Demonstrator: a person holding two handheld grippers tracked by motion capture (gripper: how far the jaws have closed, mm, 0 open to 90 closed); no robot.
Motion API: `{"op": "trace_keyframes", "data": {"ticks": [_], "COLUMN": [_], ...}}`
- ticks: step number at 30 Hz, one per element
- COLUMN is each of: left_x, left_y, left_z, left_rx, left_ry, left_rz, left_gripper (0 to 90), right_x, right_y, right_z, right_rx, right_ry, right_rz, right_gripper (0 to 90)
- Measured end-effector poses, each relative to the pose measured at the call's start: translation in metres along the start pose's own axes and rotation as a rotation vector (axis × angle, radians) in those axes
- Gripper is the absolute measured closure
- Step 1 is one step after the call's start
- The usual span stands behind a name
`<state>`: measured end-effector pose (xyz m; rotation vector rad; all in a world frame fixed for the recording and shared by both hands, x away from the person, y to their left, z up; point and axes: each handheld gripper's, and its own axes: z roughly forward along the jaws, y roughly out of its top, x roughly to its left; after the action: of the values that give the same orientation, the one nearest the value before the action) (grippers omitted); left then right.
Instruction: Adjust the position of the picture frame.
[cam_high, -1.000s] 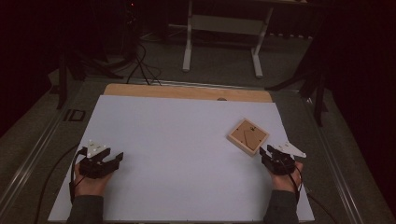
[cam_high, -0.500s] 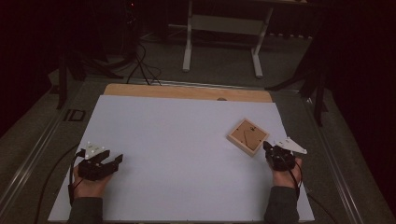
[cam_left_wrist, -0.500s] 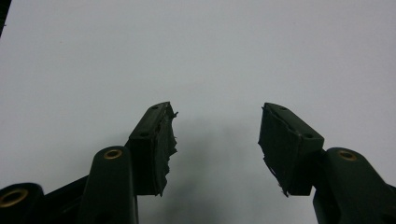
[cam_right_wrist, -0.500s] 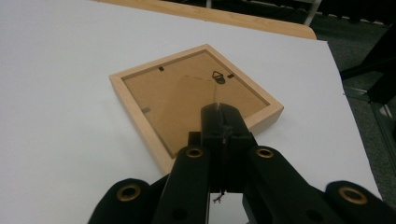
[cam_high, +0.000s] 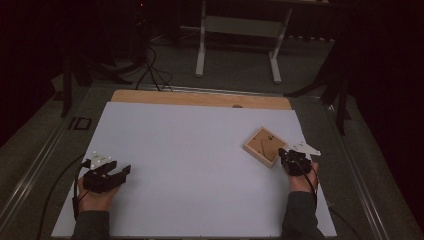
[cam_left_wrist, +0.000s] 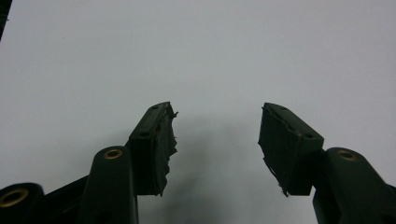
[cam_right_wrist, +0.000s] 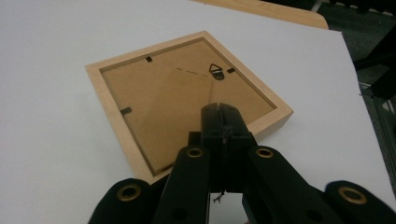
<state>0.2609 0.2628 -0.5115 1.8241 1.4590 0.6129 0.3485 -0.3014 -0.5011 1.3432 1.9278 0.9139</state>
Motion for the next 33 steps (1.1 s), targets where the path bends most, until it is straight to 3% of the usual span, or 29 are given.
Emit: {"op": "trace_keyframes", "data": {"ticks": [12, 33], "left_x": [0.0, 0.0], "left_y": [0.0, 0.0], "left_z": [0.001, 0.001], "left_rx": [0.006, 0.007], "left_ry": [0.001, 0.001], "left_rz": [-0.001, 0.0], "left_gripper": [44.4, 44.3], "right_x": [0.0, -0.002], "right_y": [0.0, 0.001], "right_z": [0.02, 0.026], "right_rx": [0.043, 0.056], "right_ry": [-0.008, 0.01], "right_rz": [0.006, 0.009], "right_gripper": [89.9, 89.9]}}
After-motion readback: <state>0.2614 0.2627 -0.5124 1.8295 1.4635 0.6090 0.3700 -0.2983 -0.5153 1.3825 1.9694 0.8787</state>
